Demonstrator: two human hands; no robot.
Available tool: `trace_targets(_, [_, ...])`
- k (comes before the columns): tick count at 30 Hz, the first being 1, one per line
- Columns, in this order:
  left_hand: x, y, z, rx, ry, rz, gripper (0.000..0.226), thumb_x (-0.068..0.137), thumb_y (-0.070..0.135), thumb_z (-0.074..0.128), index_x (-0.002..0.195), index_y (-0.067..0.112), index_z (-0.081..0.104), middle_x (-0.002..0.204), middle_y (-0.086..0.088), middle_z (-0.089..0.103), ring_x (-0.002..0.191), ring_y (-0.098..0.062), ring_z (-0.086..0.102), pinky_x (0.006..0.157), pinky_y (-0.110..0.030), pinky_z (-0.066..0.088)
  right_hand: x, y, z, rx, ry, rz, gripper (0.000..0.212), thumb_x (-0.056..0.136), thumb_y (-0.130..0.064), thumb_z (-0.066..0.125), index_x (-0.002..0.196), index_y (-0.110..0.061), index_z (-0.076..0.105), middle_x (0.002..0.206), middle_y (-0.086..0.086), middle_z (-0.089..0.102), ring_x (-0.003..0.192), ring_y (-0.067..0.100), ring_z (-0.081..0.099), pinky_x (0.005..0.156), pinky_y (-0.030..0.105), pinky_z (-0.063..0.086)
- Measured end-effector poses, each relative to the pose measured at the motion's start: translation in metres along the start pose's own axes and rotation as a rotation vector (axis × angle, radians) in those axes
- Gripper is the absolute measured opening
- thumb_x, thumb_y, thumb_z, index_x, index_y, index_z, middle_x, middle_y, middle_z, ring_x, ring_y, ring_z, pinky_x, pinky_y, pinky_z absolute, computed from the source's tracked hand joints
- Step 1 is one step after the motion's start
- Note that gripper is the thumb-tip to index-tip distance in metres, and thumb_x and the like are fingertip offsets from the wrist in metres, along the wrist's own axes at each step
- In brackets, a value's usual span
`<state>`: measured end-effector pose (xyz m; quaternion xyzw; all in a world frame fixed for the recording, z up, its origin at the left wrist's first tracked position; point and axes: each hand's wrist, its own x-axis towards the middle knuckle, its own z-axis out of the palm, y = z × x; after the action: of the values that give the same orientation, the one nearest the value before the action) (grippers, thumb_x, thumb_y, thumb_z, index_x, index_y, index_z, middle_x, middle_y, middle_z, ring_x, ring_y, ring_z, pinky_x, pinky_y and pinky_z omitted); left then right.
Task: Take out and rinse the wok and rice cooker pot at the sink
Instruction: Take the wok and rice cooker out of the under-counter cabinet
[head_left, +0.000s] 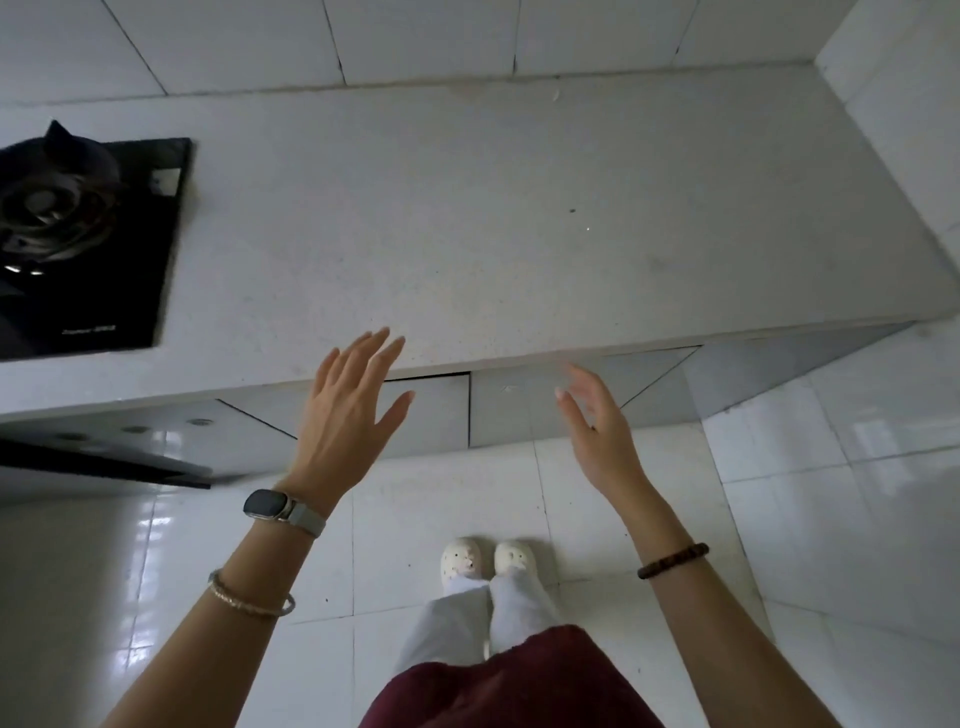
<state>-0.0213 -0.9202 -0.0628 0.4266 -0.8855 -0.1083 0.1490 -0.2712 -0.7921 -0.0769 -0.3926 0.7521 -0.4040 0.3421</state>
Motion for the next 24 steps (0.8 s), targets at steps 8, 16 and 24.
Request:
trace_targets(8, [0.007, -0.002, 0.035, 0.004, -0.047, -0.014, 0.057, 0.096, 0.043, 0.046, 0.146, 0.015, 0.039, 0.152, -0.006, 0.039, 0.143, -0.021, 0.032, 0.118, -0.045, 0.023, 0.054, 0.029, 0.041, 1.17, 0.124, 0.785, 0.035, 0.101, -0.024, 0.041, 0.126, -0.003, 0.052, 0.133, 0.017, 0.054, 0.105, 0.028, 0.061, 0.099, 0.037, 0.044])
trace_targets(16, [0.002, -0.005, 0.054, 0.016, -0.099, -0.05, 0.058, 0.097, 0.045, 0.042, 0.147, 0.016, 0.037, 0.153, -0.005, 0.037, 0.144, -0.019, 0.029, 0.118, -0.046, 0.024, 0.101, 0.04, 0.078, 1.418, 0.21, 0.913, 0.055, 0.103, -0.043, 0.024, 0.135, -0.004, 0.047, 0.142, 0.018, 0.046, 0.131, 0.034, 0.045, 0.113, 0.046, 0.031])
trace_targets(24, [-0.003, -0.009, 0.057, 0.024, -0.108, -0.054, 0.056, 0.097, 0.044, 0.043, 0.146, 0.016, 0.039, 0.152, -0.005, 0.038, 0.144, -0.02, 0.031, 0.117, -0.047, 0.025, 0.115, 0.036, 0.091, 1.505, 0.246, 0.871, 0.055, 0.103, -0.042, 0.024, 0.144, -0.008, 0.035, 0.152, 0.016, 0.032, 0.141, 0.031, 0.032, 0.116, 0.048, 0.025])
